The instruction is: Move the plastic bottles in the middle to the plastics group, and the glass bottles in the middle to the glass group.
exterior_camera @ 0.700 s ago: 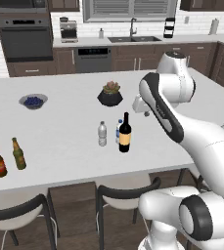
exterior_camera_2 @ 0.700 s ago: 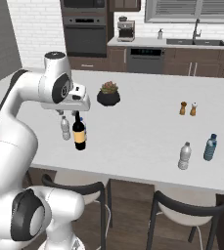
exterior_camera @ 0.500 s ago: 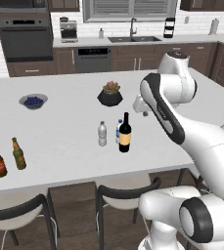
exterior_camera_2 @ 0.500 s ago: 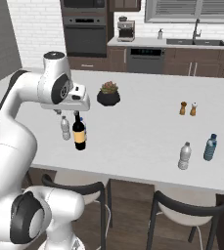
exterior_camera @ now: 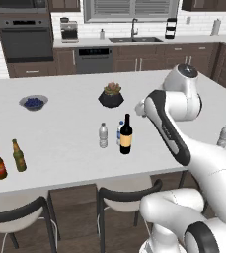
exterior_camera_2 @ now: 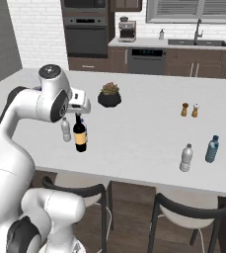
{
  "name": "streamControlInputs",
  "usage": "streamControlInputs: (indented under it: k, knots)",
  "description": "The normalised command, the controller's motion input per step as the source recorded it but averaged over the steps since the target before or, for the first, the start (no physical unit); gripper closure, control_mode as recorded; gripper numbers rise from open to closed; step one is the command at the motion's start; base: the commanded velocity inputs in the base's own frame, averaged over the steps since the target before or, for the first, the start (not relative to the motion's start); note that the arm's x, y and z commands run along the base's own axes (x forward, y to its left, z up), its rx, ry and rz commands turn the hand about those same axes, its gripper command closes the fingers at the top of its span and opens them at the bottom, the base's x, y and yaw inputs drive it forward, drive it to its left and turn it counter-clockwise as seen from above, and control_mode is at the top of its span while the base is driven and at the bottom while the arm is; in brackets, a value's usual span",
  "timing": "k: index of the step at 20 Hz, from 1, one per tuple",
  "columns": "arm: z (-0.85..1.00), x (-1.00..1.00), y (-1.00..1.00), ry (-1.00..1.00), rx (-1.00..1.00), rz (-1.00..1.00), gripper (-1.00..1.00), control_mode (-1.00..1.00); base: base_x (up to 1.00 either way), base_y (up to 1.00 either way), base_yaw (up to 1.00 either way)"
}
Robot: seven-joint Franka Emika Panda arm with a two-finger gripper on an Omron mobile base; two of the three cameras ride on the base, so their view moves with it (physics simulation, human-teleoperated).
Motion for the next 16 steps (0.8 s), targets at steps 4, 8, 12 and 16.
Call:
streamControlInputs:
  k: [4,8,12,16]
  knots:
    - [-0.19,0.38,0.03,0.0,0.08,0.0,-1.0,-1.0,0.0,0.0,0.0]
    - [-0.07,0.35,0.16,0.0,0.0,0.0,-1.0,-1.0,0.0,0.0,0.0]
    - [-0.23,0.33,0.21,0.0,0.0,0.0,-1.0,-1.0,0.0,0.0,0.0]
    - [-0.3,0.39,0.13,0.01,0.0,0.0,-1.0,-1.0,0.0,0.0,0.0]
